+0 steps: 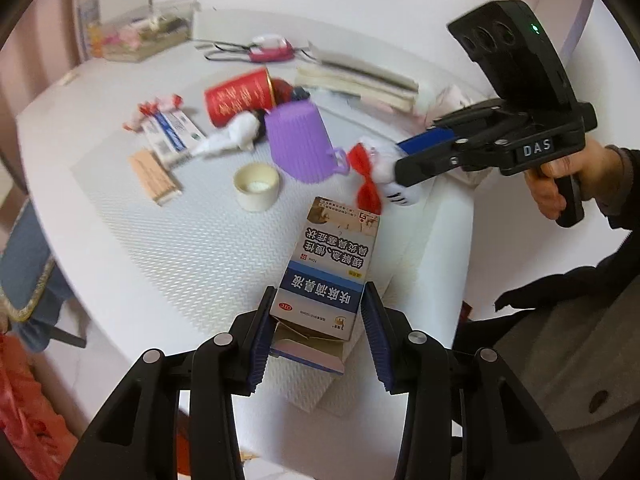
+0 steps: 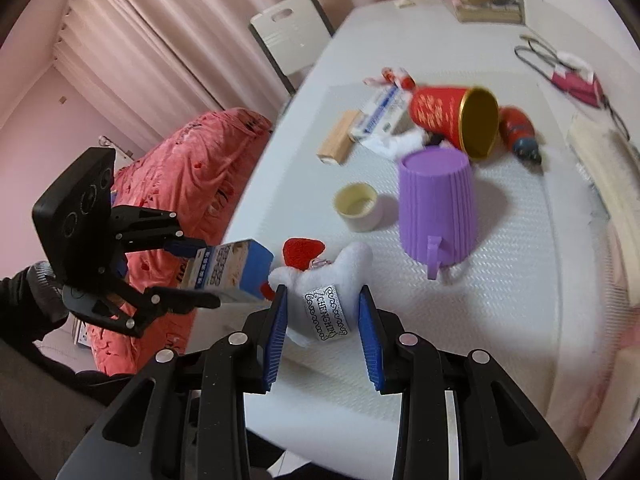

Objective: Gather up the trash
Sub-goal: 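Lift both held items and carry them over the orange floor bin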

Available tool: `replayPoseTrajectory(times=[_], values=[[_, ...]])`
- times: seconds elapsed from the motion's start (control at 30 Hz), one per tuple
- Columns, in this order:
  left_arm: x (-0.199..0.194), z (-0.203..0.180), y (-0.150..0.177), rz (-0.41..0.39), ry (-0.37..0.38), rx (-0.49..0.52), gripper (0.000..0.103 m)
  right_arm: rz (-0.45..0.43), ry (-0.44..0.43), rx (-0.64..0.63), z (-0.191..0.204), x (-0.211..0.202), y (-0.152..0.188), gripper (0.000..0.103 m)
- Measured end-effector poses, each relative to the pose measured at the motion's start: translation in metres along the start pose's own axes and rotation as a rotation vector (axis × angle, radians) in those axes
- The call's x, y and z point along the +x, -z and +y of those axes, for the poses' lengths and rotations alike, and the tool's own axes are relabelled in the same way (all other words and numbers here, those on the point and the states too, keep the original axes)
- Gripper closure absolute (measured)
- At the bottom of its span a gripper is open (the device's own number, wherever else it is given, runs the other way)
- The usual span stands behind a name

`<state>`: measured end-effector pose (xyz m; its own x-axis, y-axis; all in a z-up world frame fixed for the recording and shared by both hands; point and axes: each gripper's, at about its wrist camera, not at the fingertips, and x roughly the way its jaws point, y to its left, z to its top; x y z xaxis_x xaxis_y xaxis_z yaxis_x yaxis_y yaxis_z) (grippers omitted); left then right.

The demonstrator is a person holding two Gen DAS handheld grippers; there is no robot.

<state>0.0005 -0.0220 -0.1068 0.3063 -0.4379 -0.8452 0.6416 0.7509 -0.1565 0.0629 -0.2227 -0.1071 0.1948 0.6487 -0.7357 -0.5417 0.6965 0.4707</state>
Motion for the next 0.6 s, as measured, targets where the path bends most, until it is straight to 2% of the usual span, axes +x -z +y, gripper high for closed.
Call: replayPoseTrajectory(times=[0.33, 0.6], values=[[-0.064, -0.001, 0.021, -0.098, -0.138, -0.099, 0.059, -0.065, -0.089, -0.122, 0.055, -0.03, -0.019, 0.068], [-0.11, 0.015, 0.059, -0.152, -0.265, -0.256, 0.059, -0.044, -0.188, -0.224, 0.105, -0.01, -0.046, 0.068]])
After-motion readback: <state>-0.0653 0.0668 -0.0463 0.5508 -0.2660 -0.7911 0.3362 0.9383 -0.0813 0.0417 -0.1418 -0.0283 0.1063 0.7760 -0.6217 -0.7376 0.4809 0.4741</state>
